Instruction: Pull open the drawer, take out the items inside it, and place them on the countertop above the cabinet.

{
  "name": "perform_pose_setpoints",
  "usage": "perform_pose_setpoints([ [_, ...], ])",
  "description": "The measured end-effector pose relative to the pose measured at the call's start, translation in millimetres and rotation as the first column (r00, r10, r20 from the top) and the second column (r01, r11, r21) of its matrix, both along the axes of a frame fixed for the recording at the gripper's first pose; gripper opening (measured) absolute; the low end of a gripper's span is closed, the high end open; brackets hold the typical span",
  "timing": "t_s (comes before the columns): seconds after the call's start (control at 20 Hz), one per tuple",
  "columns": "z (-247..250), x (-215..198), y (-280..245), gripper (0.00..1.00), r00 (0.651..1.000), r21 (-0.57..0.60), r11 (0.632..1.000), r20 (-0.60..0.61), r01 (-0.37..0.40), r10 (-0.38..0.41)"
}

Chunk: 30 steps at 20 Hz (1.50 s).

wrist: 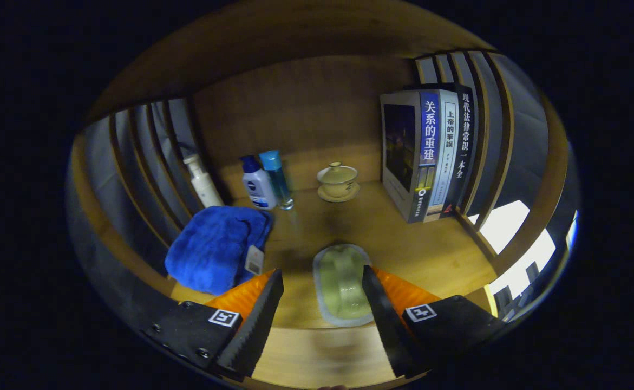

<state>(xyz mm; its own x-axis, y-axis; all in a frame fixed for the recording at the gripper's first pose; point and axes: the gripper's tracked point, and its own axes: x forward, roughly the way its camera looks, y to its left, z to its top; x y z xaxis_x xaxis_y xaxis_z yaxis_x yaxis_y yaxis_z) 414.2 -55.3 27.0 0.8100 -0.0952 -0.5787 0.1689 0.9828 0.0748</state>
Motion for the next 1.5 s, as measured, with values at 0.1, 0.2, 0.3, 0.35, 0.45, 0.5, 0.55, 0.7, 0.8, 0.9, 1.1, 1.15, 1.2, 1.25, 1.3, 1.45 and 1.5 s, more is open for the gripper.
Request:
perform_pose_setpoints([
  [0.1, 7.1, -8.2, 9.6, 0.97, 1.000, -0.009, 1.000, 0.022, -0.015, 0.015],
  [0.2, 15.6, -16.1, 23.7, 0.97, 0.998, -0.020, 0.999, 0.056, -0.039, 0.040],
  [0.3, 21.6, -25.7, 43.9, 0.97, 0.994, -0.003, 0.997, 0.085, -0.074, 0.074],
  [0.35, 23.0, -30.5, 53.8, 0.97, 0.992, 0.009, 0.996, 0.090, -0.091, 0.090],
  [0.45, 24.4, -44.7, 66.8, 0.97, 0.989, 0.003, 0.993, 0.091, -0.117, 0.116],
  [0.5, 26.9, -51.0, 71.8, 0.97, 0.986, -0.011, 0.992, 0.107, -0.125, 0.125],
  [0.55, 29.2, -54.0, 76.8, 0.97, 0.982, -0.030, 0.991, 0.131, -0.132, 0.135],
  [0.7, 36.8, -69.9, 95.3, 0.97, 0.960, -0.088, 0.985, 0.225, -0.149, 0.165],
  [0.8, 39.2, -90.8, 112.9, 0.97, 0.943, -0.107, 0.977, 0.263, -0.182, 0.205],
  [0.9, 43.8, -111.8, 126.5, 0.97, 0.918, -0.142, 0.970, 0.321, -0.198, 0.234],
  [1.1, 38.8, -167.7, 147.9, 0.97, 0.885, -0.179, 0.956, 0.368, -0.233, 0.285],
  [1.15, 37.4, -181.3, 148.6, 0.97, 0.881, -0.182, 0.956, 0.380, -0.229, 0.283],
  [1.2, 32.2, -194.1, 149.0, 0.97, 0.876, -0.185, 0.957, 0.393, -0.222, 0.279],
  [1.25, 32.2, -203.6, 146.8, 0.97, 0.870, -0.187, 0.960, 0.412, -0.210, 0.271],
  [1.3, 31.5, -215.8, 143.8, 0.97, 0.864, -0.193, 0.961, 0.428, -0.200, 0.266],
  [1.45, 13.6, -243.9, 130.1, 0.98, 0.866, -0.220, 0.962, 0.436, -0.160, 0.243],
  [1.5, 8.0, -251.3, 127.4, 0.98, 0.867, -0.211, 0.966, 0.441, -0.151, 0.231],
])
